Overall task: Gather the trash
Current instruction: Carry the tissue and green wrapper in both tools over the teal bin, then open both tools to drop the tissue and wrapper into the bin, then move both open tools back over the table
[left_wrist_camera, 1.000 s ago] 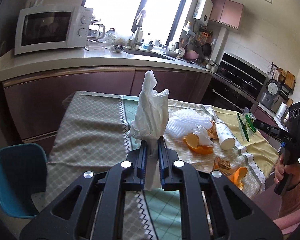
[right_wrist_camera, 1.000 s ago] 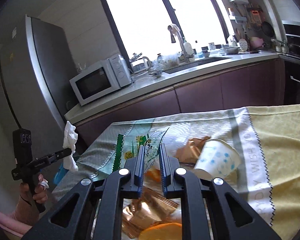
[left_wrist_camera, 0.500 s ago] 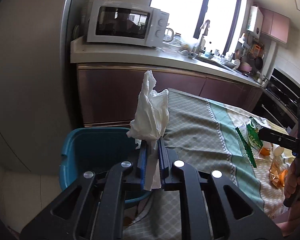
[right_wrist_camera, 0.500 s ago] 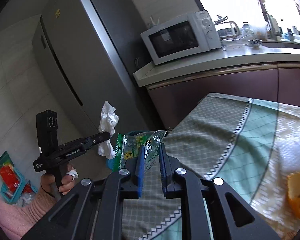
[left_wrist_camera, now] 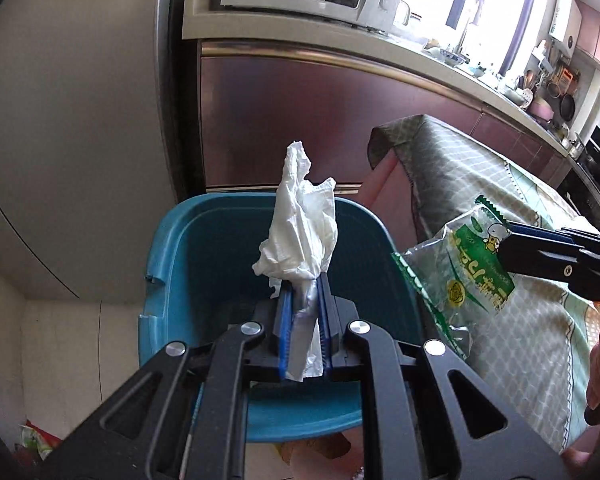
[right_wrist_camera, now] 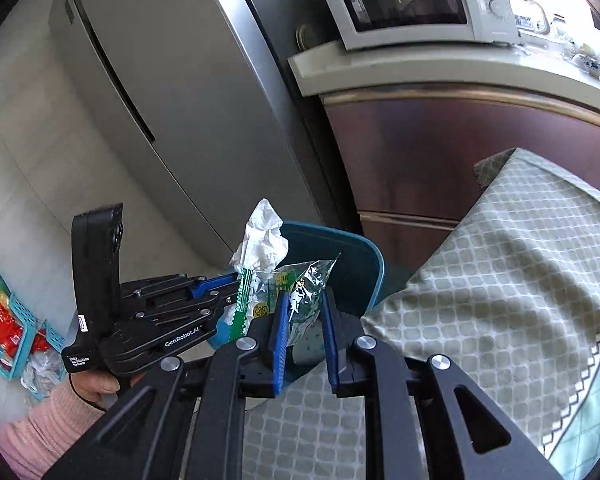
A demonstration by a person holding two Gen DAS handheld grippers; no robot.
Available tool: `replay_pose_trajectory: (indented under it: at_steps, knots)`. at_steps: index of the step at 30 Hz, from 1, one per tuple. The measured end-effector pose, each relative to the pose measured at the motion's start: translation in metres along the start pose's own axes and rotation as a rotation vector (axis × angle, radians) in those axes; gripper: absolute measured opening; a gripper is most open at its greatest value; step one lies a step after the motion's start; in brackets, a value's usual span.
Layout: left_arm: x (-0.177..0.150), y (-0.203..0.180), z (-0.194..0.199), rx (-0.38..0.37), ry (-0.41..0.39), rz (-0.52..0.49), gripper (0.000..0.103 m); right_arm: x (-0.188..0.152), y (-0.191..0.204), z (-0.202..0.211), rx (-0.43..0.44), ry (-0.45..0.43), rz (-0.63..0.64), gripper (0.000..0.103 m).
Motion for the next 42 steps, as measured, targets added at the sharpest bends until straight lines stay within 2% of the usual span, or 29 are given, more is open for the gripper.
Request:
replay_pose_trajectory:
  at_steps: [7,8,10,14,19,26,32,37,42]
  knots:
    - [0.004,0.004,-0.043,0.031,0.066,0.015,0.017,0.003,-0.005,-0.031,-0.039,0.071,-0.014,0.022]
    - [0.005,0.004,-0.046,0.035,0.071,0.019,0.019,0.003,-0.005,-0.033,-0.043,0.074,-0.015,0.028]
    - [0.004,0.002,-0.052,0.043,0.075,0.021,0.023,0.003,-0.006,-0.035,-0.053,0.073,-0.016,0.034]
    - [0.004,-0.002,-0.060,0.036,0.084,0.033,0.040,-0.002,-0.007,-0.031,-0.038,0.057,-0.032,0.035]
    - [0.003,-0.005,-0.065,0.050,0.079,0.043,0.040,-0.009,-0.011,-0.017,-0.017,0.032,-0.055,0.038]
    - [0.004,-0.028,-0.028,0.015,-0.022,0.009,0.041,-0.021,-0.008,0.026,0.021,-0.036,-0.074,0.042]
    - [0.009,-0.079,0.025,-0.082,-0.138,-0.059,0.046,-0.034,-0.012,0.085,0.010,-0.127,-0.073,0.045]
    - [0.002,-0.138,0.048,-0.188,-0.171,-0.135,0.049,-0.055,-0.033,0.143,-0.082,-0.199,-0.092,0.046]
    - [-0.016,-0.200,0.059,-0.283,-0.151,-0.226,0.050,-0.088,-0.066,0.200,-0.206,-0.245,-0.151,0.047]
Point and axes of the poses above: each gripper's, at about its wrist camera, not at the fingertips, and z roughly against the way its jaws point, y to its left, x to its top, the point moved 7 cm from there along -z, roughly the way its jaws point, and after that the axes turned 9 degrees about z, right-handed, at the moved point
